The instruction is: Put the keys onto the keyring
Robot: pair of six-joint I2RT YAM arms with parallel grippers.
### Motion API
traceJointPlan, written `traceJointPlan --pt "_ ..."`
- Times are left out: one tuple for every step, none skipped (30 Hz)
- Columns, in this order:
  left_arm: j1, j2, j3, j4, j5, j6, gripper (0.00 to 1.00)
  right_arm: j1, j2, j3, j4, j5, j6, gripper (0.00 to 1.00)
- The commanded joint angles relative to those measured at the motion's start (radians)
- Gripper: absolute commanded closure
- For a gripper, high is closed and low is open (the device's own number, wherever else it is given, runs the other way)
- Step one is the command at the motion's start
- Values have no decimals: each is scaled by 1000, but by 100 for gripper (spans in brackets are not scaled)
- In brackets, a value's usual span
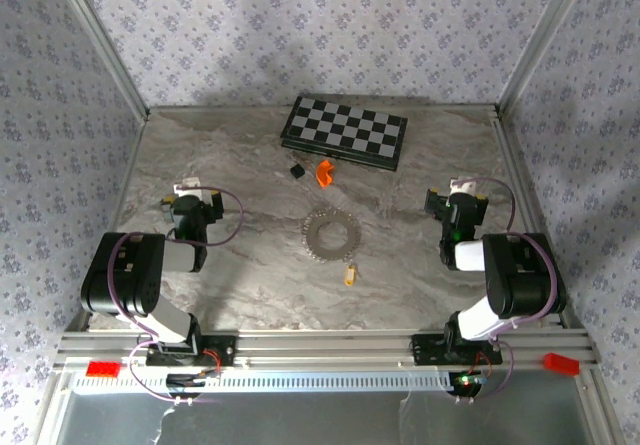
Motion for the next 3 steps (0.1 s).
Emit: traceJointPlan --pt "2 -4 9 20 9 -8 0 5 8 -3 38 -1 -2 0" --pt "3 -5 10 20 10 -9 0 4 8 -4 39 -1 -2 0" --pt "2 -5 10 19 10 -8 0 5 8 -4 39 -2 -2 0"
